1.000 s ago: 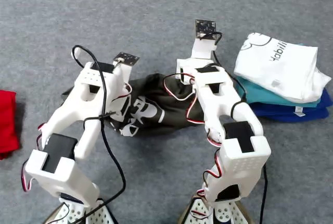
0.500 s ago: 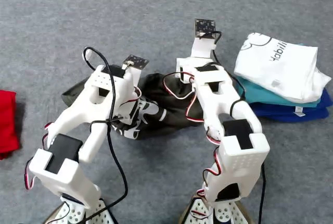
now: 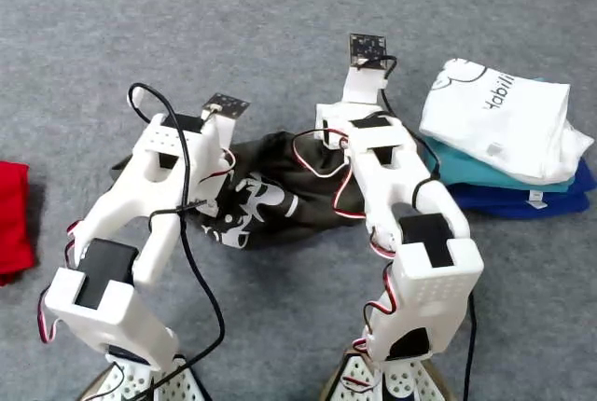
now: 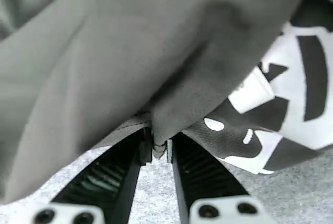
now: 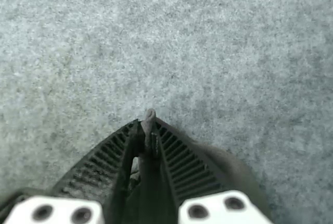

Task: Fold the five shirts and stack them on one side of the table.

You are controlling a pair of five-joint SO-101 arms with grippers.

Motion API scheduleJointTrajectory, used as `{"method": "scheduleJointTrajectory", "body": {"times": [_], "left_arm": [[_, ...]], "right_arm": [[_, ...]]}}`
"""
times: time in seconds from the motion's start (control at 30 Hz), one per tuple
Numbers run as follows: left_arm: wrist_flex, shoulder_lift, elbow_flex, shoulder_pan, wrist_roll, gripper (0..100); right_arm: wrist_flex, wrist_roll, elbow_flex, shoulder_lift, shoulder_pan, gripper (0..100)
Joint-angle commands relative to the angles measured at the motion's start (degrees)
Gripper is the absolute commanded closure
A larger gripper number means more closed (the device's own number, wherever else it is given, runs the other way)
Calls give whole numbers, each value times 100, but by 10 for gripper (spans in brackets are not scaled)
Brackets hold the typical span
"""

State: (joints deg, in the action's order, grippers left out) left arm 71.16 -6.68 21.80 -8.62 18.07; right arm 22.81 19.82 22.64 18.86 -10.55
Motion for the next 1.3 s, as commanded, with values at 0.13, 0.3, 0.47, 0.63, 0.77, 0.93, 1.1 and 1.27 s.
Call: {"method": "scheduleJointTrajectory", "body": {"times": [0.13,0.3,0.47,0.63,0.77,0.93,1.1,1.27], "left_arm": [[-18,40,-18,18,9,936],[-308,40,88,18,-35,958],[-501,84,105,18,-325,983],[-360,233,-105,18,-334,984],[563,936,-774,26,-334,983],[2136,2237,-2286,62,-325,983],[2831,3248,-3736,79,-325,983],[2963,3908,-5020,237,-712,983]], "right_arm": [[-70,9,-286,-48,84,996],[-70,9,-295,-48,84,996],[-70,9,-295,-48,84,996],[-70,18,-295,-57,101,996],[-62,-114,-453,-75,233,997],[1345,-273,-1358,-1024,716,997],[3121,-686,-2897,-2527,989,997],[4229,-1143,-4602,-3521,1051,997]]}}
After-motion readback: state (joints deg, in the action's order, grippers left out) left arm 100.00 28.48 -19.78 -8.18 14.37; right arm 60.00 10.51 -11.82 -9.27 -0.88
